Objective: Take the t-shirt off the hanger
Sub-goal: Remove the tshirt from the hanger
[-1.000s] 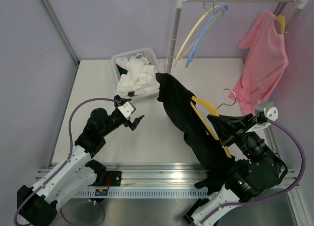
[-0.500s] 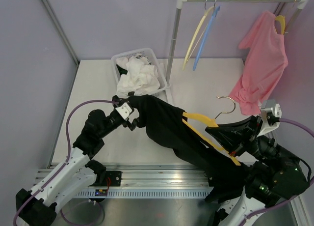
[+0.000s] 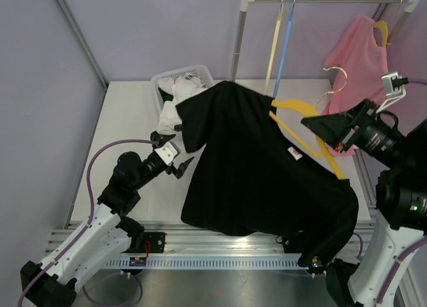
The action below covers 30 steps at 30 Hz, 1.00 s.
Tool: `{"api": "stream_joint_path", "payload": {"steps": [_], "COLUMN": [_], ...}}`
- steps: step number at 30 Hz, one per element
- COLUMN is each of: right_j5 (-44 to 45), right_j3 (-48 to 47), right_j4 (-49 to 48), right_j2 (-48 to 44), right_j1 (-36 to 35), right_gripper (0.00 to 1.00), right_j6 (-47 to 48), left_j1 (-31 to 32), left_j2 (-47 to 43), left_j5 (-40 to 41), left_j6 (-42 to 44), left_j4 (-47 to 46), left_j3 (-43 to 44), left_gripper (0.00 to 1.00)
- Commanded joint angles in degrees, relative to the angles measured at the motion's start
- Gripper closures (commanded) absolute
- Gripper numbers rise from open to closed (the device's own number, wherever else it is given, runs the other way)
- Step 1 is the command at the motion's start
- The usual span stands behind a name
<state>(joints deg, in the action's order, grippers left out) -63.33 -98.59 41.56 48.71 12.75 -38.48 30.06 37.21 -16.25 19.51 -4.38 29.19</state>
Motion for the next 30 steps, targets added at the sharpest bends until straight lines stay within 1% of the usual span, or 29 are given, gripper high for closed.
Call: {"api": "stream_joint_path", "payload": {"steps": [1,2,4,5,7,8,11,13,18,19,21,22,25,30], "right_j5": [21.19,26.10,28.86,30.97,34.22,34.67,38.09,41.77,45.48,46.79,52.06,55.82,59.89,61.39], "right_j3": [-11.23,-12.58,-17.05,-18.04,-20.05,-20.41,-22.43,-23.92,-24.81,-25.77,-28.05,-30.94,-34.39,-36.41], "right_j4": [21.59,22.50,25.74,26.55,28.48,28.75,31.12,32.17,33.23,33.58,35.68,36.39,37.80,36.05], "right_j2": [6.83,8.14,9.99,11.66,13.86,14.48,16.68,17.12,17.38,18.43,20.28,22.72,26.26,27.49], "right_j1": [-1.32,-2.28,-4.39,-6.93,-9.40,-12.46,-18.70,-21.18,-25.58,-27.93,-30.93,-34.69,-39.28,-40.26], "right_gripper": [1.00,1.00,1.00,1.00,1.00,1.00,1.00,1.00,1.00,1.00,1.00,1.00,1.00,1.00], "right_j6": [11.75,12.02,12.99,13.16,13.95,14.13,16.06,16.68,17.91,18.17,19.32,19.67,20.64,20.73], "left_j1": [0.26,0.26,0.26,0.26,0.26,0.26,0.26,0.26,0.26,0.26,0.26,0.26,0.26,0.26], "left_j2": [-0.65,-0.74,-0.91,-0.91,-0.56,-0.30,0.40,1.11,2.16,2.51,2.69,2.78,2.87,2.69], "left_j5": [0.87,0.87,1.31,1.48,2.01,2.19,2.45,2.63,3.07,3.15,3.24,3.24,3.24,3.77], "left_j6": [0.09,0.09,0.18,0.27,0.44,0.44,0.53,0.53,0.71,0.62,0.71,0.71,0.88,0.97], "left_j4": [-2.82,-2.91,-3.35,-3.53,-3.79,-3.97,-4.40,-4.58,-5.02,-5.11,-5.20,-5.20,-5.29,-5.55], "left_j3": [-0.10,-0.27,-0.45,-0.62,-0.63,-0.63,-0.63,-0.63,-0.54,-0.54,-0.54,-0.54,-0.54,-0.71], "left_gripper": [0.01,0.01,0.01,0.01,0.01,0.01,0.01,0.01,0.01,0.01,0.01,0.01,0.01,0.01]}}
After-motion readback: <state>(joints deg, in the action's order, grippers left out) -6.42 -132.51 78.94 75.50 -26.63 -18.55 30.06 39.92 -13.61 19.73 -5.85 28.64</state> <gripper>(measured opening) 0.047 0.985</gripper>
